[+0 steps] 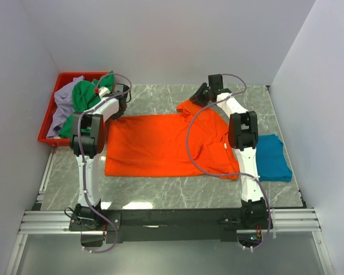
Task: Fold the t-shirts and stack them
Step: Fold the tshirt
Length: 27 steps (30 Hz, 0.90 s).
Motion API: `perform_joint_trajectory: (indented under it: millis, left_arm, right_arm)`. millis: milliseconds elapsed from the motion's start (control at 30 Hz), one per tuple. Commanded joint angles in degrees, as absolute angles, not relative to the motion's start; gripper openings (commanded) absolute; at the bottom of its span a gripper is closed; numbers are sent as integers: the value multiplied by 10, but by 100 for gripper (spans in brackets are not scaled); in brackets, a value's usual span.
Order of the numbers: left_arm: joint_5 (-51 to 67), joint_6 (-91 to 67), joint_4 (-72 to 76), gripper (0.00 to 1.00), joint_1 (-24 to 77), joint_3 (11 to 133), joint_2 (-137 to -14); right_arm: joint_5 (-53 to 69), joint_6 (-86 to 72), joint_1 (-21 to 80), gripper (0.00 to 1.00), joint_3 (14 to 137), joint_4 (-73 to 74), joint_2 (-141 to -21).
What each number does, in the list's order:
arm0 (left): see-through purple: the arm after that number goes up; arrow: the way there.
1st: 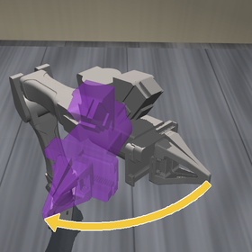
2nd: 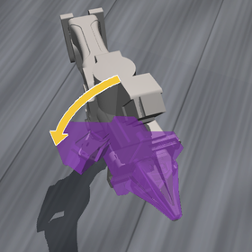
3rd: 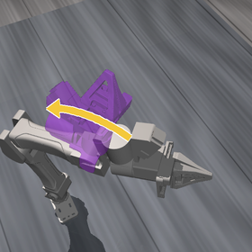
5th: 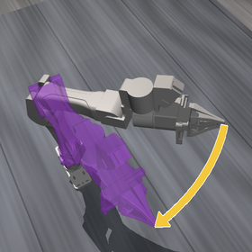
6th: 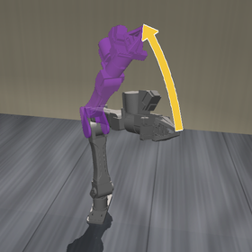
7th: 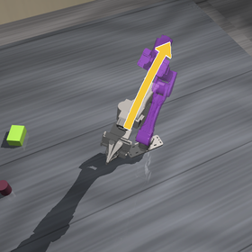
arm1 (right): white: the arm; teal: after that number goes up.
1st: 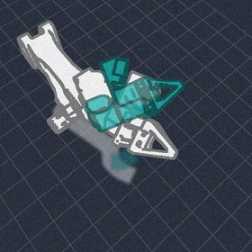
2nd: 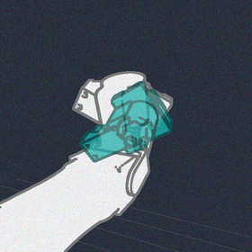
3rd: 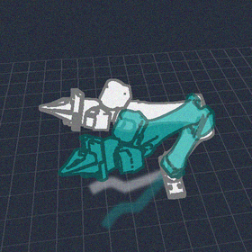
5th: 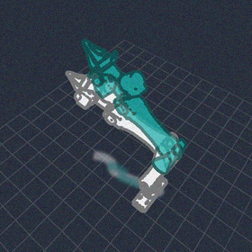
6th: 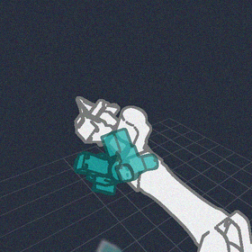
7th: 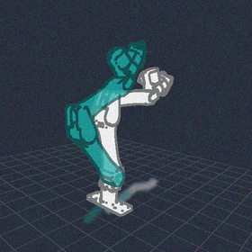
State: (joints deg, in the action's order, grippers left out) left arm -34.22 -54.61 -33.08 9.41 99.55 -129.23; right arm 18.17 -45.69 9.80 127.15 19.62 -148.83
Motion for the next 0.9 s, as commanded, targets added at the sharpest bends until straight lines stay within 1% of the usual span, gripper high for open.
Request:
perform_joint_trajectory:
  millis: [0,67,100,167,233,300,400,433,500,633,767,867]
  left_arm:
    - [-307,-535,-331,1,91,983,-1283]
    - [-306,-535,-330,1,91,983,-1282]
    - [-306,-534,-328,1,91,982,-1281]
    - [-303,-533,-325,1,91,978,-1280]
    - [-301,-532,-324,1,91,979,-1281]
    - [-301,-531,-325,1,91,980,-1281]
    - [-300,-530,-323,1,91,978,-1280]
    - [-300,-529,-323,1,91,977,-1279]
    - [-299,-529,-323,1,90,976,-1277]
    - [-301,-524,-323,1,88,972,-1270]
    - [-300,-522,-319,1,84,967,-1263]
    - [-297,-523,-320,1,83,967,-1260]
  right_arm:
    - [156,-439,94,38,1271,199,-1484]
    - [132,-418,93,27,1271,220,-1477]
    - [122,-411,93,27,1269,227,-1475]
    - [106,-400,91,20,1260,245,-1463]
    - [94,-388,89,11,1253,257,-1452]
    - [70,-368,87,7,1251,278,-1446]
    - [34,-350,84,6,1252,306,-1431]
    - [49,-350,82,6,1245,302,-1427]
    - [36,-349,82,6,1238,306,-1423]
    - [-20,-330,86,8,1277,370,-1424]
    - [-34,-313,76,9,1258,377,-1405]
    - [-32,-302,68,14,1231,367,-1383]
